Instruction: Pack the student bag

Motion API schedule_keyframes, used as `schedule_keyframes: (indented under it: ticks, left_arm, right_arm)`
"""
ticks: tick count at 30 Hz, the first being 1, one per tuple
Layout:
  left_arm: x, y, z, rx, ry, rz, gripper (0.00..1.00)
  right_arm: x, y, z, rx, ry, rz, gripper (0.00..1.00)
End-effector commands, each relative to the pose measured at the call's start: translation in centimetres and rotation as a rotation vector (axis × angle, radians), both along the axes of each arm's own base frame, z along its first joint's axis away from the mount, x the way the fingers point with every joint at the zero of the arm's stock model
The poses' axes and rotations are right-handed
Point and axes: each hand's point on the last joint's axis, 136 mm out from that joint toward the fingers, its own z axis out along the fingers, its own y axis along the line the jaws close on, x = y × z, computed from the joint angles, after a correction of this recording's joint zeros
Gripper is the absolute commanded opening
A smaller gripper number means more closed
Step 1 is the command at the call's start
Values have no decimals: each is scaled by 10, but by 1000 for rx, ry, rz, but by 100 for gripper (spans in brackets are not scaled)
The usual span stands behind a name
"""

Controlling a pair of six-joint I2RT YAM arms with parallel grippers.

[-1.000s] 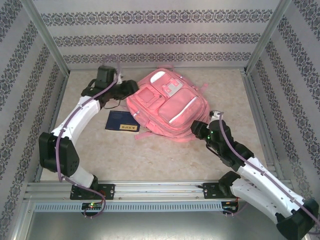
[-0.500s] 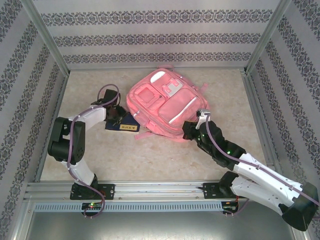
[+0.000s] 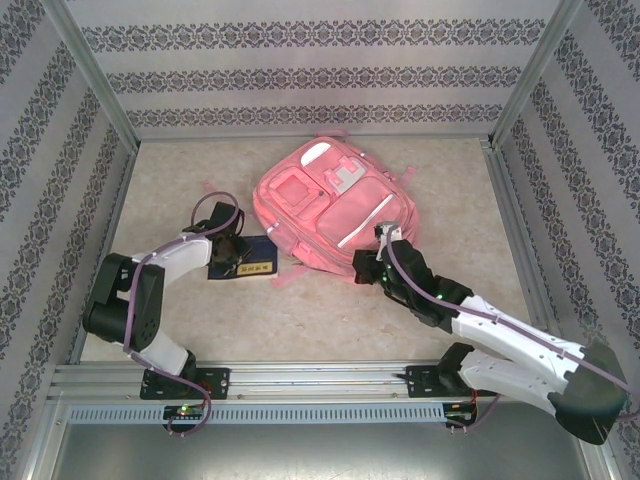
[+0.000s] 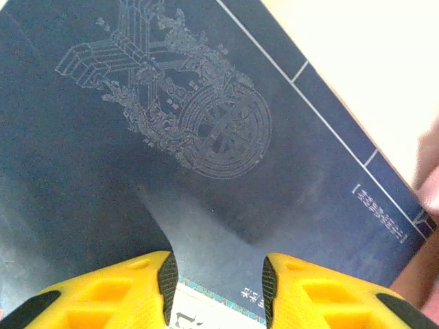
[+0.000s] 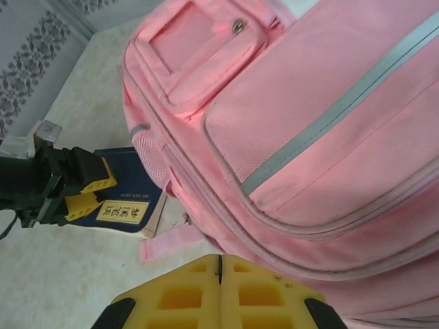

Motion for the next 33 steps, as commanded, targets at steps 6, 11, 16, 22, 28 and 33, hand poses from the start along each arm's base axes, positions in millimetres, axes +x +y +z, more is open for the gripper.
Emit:
schedule_keyframes:
  ticks: [6,11,16,22,28,33]
  left_arm:
    - [-123,29,-29,67,252,-27,39]
    - [-155,33,-20,77,305,-128,43]
    - [-158,41,11,103,198,-133,49]
    - [-173,49,21,91,162,-50,51]
    - [-173,40,-4,-20,114,36,51]
    - [-151,37,-6,-60,24,65,52]
  right_arm:
    - [-3,53,22,52,9,210,5]
    - [-11,103,9,23,110,415,9]
    - [-13,156,-8,-37,187,575,27]
    - [-3,210,-38,-50,277,676,33]
    - [7,249,-77,-181,366,724,34]
    - [16,271,-105,-250,428,774,41]
